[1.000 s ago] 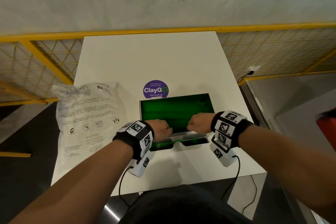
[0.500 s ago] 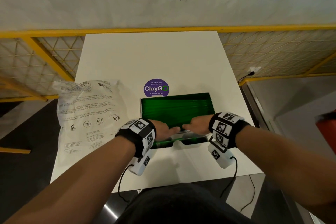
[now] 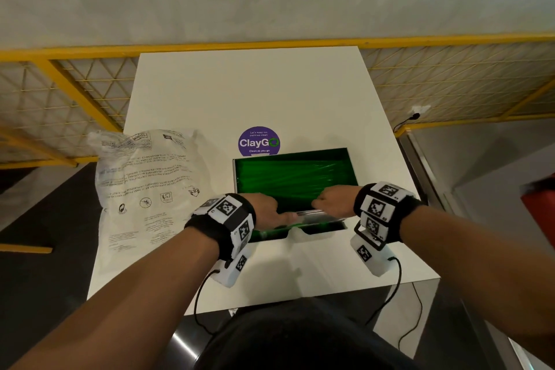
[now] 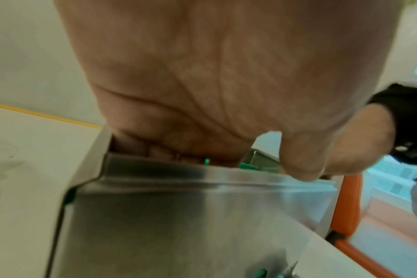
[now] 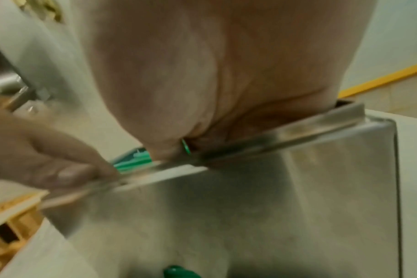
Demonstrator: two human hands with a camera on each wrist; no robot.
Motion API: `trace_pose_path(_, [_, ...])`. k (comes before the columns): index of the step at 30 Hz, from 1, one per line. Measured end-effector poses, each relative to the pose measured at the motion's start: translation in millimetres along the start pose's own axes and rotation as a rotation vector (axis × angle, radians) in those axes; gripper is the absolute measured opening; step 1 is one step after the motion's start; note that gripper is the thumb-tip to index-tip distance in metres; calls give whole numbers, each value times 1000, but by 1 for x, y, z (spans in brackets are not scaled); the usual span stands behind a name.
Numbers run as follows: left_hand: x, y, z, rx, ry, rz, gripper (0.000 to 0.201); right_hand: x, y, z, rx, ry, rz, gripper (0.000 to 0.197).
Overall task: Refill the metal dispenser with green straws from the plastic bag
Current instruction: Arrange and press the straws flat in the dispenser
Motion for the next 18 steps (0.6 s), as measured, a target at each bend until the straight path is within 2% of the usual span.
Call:
trace_pose_path(2, [5,0,-2,3,23,-24,71,-3,0,-4,10,-23,16,35])
trace_pose_path(9, [12,-5,-10,-83,48,-45,69,-21,-1,-8,-90,77,317,34])
trace_pose_path(14, [8,-5,-9,-32,37,-75,66,-14,-1,-5,-103,56,268,38])
trace_pose_path(18, [2,-4,-10,60,13,-69,63,-2,-2,-11,2,5,188,44])
Point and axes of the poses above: each hand's wrist, its own z-axis away from the middle knuckle, its own y-axis out of the back of the hand, x = y × z, the point moved 4 cm from there along -z, towards the middle knuckle, and after that the axes turned 3 degrees about -z, right-handed, at the moved point
